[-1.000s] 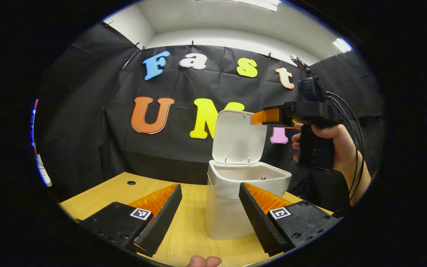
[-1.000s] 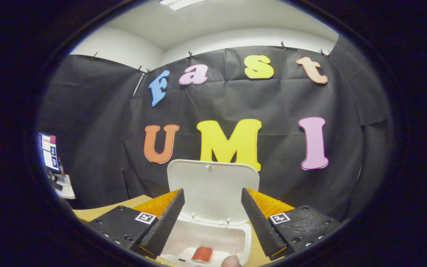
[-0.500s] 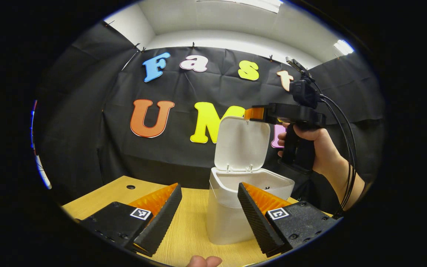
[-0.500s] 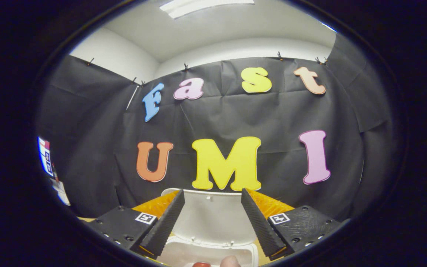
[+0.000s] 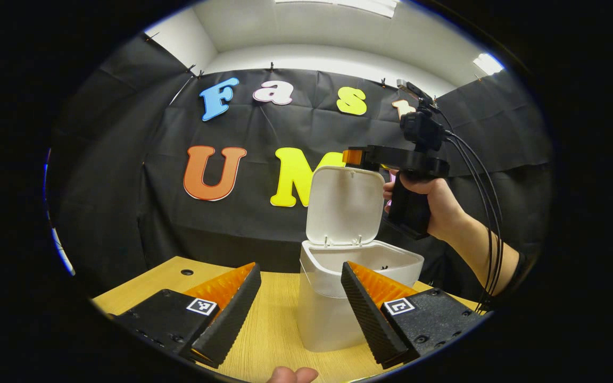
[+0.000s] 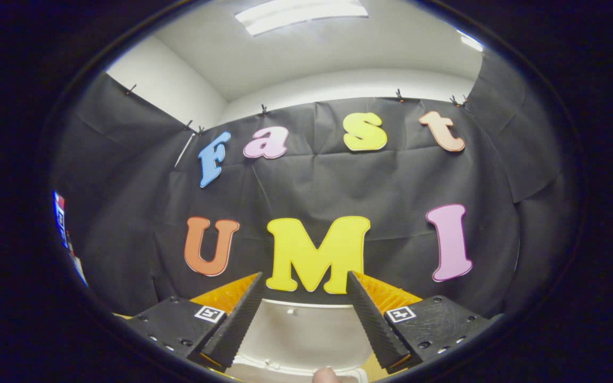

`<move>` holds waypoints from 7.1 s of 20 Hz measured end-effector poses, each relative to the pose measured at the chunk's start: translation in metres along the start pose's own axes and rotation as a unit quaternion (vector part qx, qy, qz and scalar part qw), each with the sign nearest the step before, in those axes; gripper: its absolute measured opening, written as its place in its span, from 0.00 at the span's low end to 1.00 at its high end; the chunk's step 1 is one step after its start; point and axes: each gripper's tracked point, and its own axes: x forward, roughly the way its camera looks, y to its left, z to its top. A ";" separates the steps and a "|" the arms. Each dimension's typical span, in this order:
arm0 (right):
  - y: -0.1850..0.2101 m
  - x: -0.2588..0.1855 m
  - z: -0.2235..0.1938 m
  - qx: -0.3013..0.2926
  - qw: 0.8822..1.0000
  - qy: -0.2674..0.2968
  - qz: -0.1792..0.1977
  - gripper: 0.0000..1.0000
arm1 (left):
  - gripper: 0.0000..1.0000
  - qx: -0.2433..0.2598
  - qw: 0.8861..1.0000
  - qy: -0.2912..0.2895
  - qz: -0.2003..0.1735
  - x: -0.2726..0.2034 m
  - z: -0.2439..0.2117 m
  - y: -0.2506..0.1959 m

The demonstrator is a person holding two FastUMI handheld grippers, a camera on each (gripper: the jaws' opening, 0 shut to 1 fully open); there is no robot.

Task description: Press the lid of the desktop garbage bin to open it, pick up the crumpled paper on the desktop and throw it into the bin, then pick up the pop can on the desktop and drop it into the bin, and finally close the garbage bin lid.

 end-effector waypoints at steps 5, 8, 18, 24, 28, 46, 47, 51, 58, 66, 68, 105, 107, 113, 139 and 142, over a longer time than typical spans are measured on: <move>0.002 0.005 -0.011 0.000 1.000 0.014 0.005 0.96 | 0.98 0.001 1.000 -0.005 0.013 -0.006 0.005 0.007; 0.000 0.001 -0.014 0.007 1.000 0.023 0.007 0.94 | 0.98 0.005 1.000 -0.005 0.016 -0.008 0.003 0.006; 0.010 -0.065 -0.018 0.022 0.995 0.091 0.037 0.97 | 0.98 0.000 1.000 0.002 0.013 -0.028 -0.003 -0.007; 0.019 -0.124 -0.060 0.045 0.983 0.166 0.069 0.96 | 0.98 0.002 1.000 0.007 0.029 -0.043 -0.021 -0.010; 0.016 -0.150 -0.098 0.055 0.971 0.223 0.067 0.95 | 0.98 -0.002 0.999 0.012 0.030 -0.046 -0.029 -0.015; 0.016 -0.182 -0.151 0.015 0.970 0.241 0.038 0.97 | 0.98 0.012 1.000 -0.002 0.004 -0.050 -0.061 -0.027; 0.015 -0.182 -0.151 0.014 0.970 0.240 0.035 0.96 | 0.98 0.011 1.000 0.003 0.003 -0.049 -0.063 -0.027; 0.014 -0.184 -0.157 0.032 0.969 0.244 0.027 0.97 | 0.98 0.029 1.000 -0.005 0.012 -0.051 -0.059 -0.022; 0.014 -0.187 -0.170 -0.006 0.970 0.241 0.007 0.99 | 0.98 0.049 0.998 -0.018 0.024 -0.053 -0.054 -0.010; 0.020 -0.192 -0.145 -0.002 0.983 0.182 0.017 0.94 | 0.98 0.036 0.998 -0.018 0.037 -0.045 -0.062 -0.008; 0.012 -0.202 -0.128 0.010 0.988 0.151 0.017 0.95 | 0.97 0.026 0.999 -0.004 0.027 -0.038 -0.075 -0.019; -0.061 -0.357 -0.190 -0.032 0.991 0.082 -0.097 0.95 | 0.98 0.020 0.999 -0.004 0.045 -0.039 -0.076 -0.010; -0.057 -0.357 -0.187 -0.031 0.992 0.081 -0.093 0.95 | 0.98 0.018 0.999 -0.004 0.045 -0.040 -0.075 -0.009; -0.057 -0.363 -0.180 -0.041 0.991 0.083 -0.093 0.95 | 0.97 0.013 0.999 -0.001 0.037 -0.044 -0.072 -0.016; -0.059 -0.363 -0.175 -0.040 0.988 0.080 -0.123 0.97 | 0.98 0.035 0.998 -0.015 0.040 -0.054 -0.059 -0.024; -0.061 -0.360 -0.174 -0.034 0.989 0.076 -0.126 0.95 | 0.98 0.038 0.998 -0.018 0.044 -0.054 -0.057 -0.022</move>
